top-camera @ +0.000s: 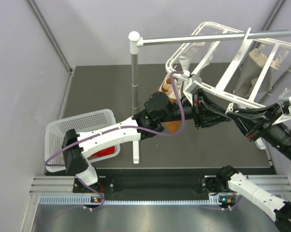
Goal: Clip the socks to the hanger
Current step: Open the clamp at the hanger.
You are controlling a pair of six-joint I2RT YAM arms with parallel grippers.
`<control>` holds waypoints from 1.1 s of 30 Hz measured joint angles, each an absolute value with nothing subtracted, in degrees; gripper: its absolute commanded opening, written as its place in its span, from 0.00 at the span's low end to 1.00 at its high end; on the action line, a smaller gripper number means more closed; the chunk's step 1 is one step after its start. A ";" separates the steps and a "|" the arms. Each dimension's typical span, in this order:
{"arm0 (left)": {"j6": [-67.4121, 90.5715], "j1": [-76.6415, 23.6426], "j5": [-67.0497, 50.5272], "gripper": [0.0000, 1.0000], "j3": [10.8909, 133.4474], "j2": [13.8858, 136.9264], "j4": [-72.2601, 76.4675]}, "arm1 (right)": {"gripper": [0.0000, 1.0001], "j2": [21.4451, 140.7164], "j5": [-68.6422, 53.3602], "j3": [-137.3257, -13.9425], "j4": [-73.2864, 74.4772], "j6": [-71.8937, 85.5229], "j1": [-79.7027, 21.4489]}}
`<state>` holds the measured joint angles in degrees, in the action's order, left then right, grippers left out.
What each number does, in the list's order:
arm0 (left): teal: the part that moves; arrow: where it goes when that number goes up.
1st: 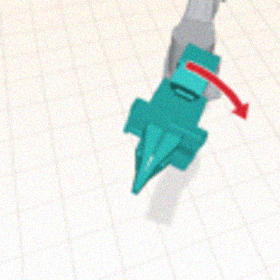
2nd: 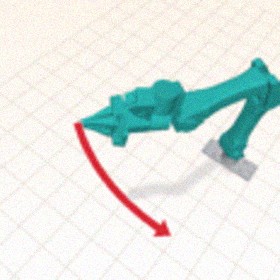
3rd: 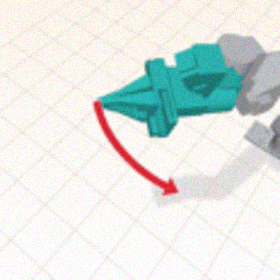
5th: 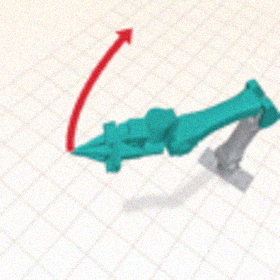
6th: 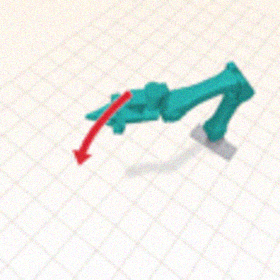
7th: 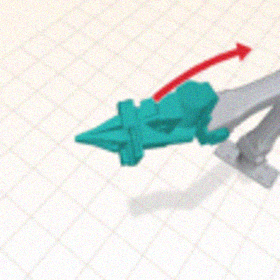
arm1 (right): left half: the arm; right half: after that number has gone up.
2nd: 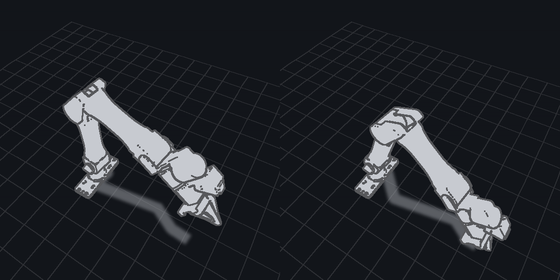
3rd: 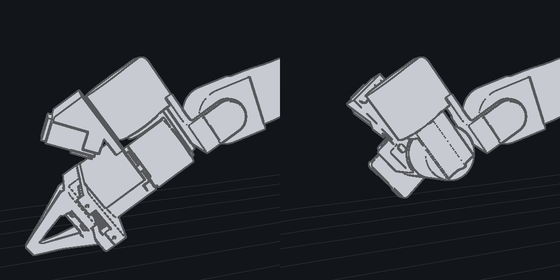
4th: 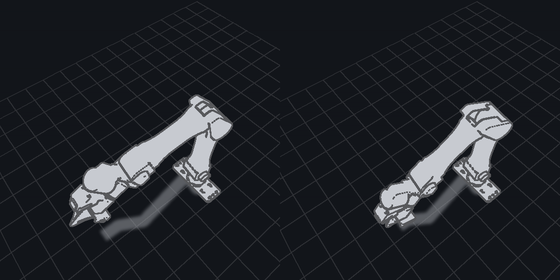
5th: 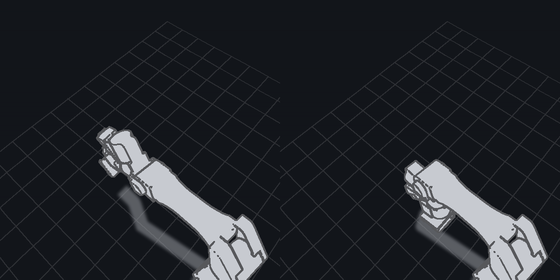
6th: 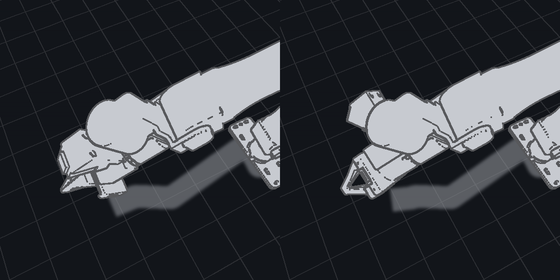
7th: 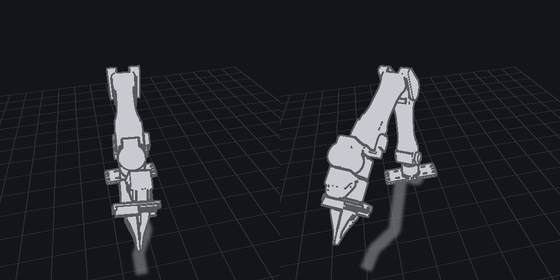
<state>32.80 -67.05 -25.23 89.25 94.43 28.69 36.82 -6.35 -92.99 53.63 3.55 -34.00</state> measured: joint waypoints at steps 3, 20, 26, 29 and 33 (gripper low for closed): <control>32.95 -67.09 -24.80 0.00 89.23 94.43 28.69 | 0.35 36.82 -6.07 -92.99 53.56 3.77 -34.00; 14.37 -75.83 8.01 0.00 89.23 94.45 20.16 | 0.80 36.84 6.98 -95.13 59.61 19.33 -34.17; 8.32 -78.28 16.16 0.00 89.89 95.44 19.90 | 0.73 36.91 10.79 -95.22 59.59 25.15 -34.17; 6.44 -78.85 18.41 0.00 90.28 96.07 19.70 | 0.69 36.91 11.20 -94.02 59.13 26.72 -34.17; 5.30 -79.42 19.55 0.00 90.72 96.55 19.46 | 0.55 36.91 11.46 -91.42 58.13 27.86 -34.20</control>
<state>5.30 -79.42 19.55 90.72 96.55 19.46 36.91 11.46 -91.42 58.13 27.86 -34.20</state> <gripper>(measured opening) 0.262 0.596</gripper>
